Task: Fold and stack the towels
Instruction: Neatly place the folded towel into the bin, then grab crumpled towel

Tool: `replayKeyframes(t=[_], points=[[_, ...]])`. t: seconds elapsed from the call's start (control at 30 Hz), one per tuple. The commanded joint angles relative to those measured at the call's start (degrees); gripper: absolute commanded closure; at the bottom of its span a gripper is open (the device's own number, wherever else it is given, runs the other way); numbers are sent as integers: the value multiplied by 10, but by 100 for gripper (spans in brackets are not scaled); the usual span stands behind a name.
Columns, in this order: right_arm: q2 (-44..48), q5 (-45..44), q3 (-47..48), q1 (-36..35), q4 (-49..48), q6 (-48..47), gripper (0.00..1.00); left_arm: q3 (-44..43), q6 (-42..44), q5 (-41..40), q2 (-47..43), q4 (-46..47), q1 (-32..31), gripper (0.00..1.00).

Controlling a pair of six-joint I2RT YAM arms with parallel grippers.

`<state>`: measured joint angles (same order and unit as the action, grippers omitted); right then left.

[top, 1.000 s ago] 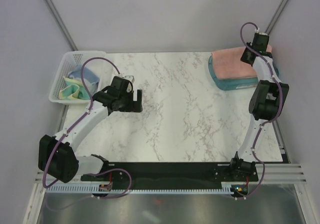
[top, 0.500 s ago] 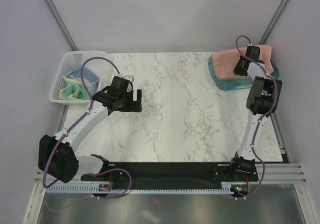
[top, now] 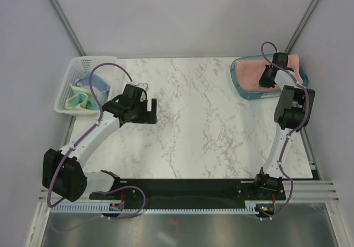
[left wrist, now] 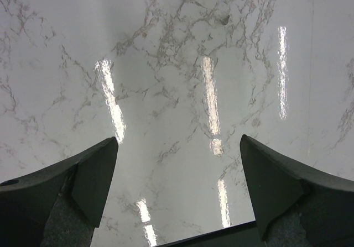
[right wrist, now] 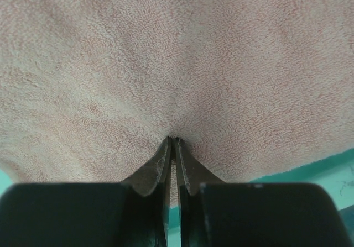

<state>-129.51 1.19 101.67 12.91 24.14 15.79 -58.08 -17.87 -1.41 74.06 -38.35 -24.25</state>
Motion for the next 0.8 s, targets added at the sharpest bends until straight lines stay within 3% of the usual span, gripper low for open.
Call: replayKeyframes(t=[0.0, 0.2, 0.3, 0.43, 0.5, 0.53, 0.6, 0.63, 0.67, 0.77], points=[[28, -21, -2, 1, 36, -20, 86, -2, 21, -3, -15, 14, -2, 0], [38, 6, 34, 0, 44, -35, 83, -2, 20, -10, -14, 15, -2, 0], [53, 17, 63, 0, 45, -22, 73, -18, 13, -20, -10, 15, -2, 0], [95, 39, 110, 0, 52, -6, 48, -102, -32, 34, -9, 12, -2, 0], [130, 49, 111, -1, 56, 7, 41, -142, -50, 61, -4, 11, -2, 0], [145, 52, 102, -1, 56, 13, 32, -185, -51, 63, -1, 9, -2, 0], [194, 57, 86, -9, 55, 34, 17, -227, -42, 28, 13, 7, 0, 0], [214, 55, 62, -16, 57, 38, 2, -266, -35, 12, 18, 6, 1, 0], [234, 50, 45, -45, 59, 38, 2, -282, -28, -57, 24, 5, 3, 0], [324, 36, -36, -115, 65, 49, 2, -324, 14, -155, 34, 22, 38, 0]])
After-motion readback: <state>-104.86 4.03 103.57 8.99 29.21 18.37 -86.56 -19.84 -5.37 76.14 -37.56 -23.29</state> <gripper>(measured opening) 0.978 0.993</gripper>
